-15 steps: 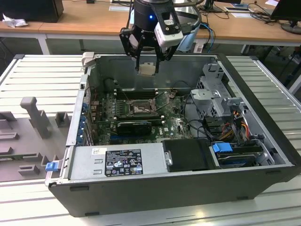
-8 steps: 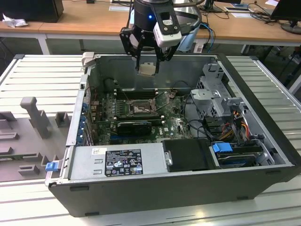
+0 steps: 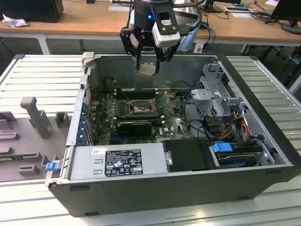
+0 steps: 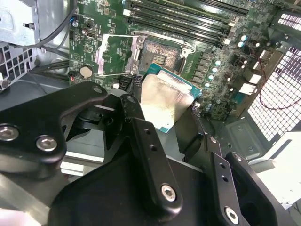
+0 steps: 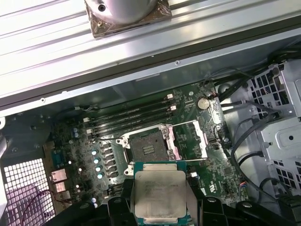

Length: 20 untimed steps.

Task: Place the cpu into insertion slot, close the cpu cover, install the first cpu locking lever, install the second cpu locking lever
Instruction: 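Place the cpu into insertion slot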

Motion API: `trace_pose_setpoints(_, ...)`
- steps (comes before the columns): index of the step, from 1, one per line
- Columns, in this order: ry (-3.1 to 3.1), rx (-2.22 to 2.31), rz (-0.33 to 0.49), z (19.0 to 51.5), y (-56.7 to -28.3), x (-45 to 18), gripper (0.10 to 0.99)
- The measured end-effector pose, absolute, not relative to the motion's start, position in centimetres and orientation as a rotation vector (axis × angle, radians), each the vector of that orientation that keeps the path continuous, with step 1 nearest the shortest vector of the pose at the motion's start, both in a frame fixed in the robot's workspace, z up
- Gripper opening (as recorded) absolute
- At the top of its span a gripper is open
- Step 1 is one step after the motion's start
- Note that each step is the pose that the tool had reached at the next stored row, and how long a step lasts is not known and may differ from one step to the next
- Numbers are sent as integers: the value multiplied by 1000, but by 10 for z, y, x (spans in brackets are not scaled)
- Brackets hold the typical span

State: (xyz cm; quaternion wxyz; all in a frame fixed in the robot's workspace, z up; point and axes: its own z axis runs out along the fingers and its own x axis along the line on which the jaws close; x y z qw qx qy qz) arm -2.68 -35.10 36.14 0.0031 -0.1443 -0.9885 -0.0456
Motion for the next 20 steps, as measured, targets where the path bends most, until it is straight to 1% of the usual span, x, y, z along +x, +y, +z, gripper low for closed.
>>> trace_pose_setpoints(20, -3068, -661, -144, 361, -351, -27, 529)
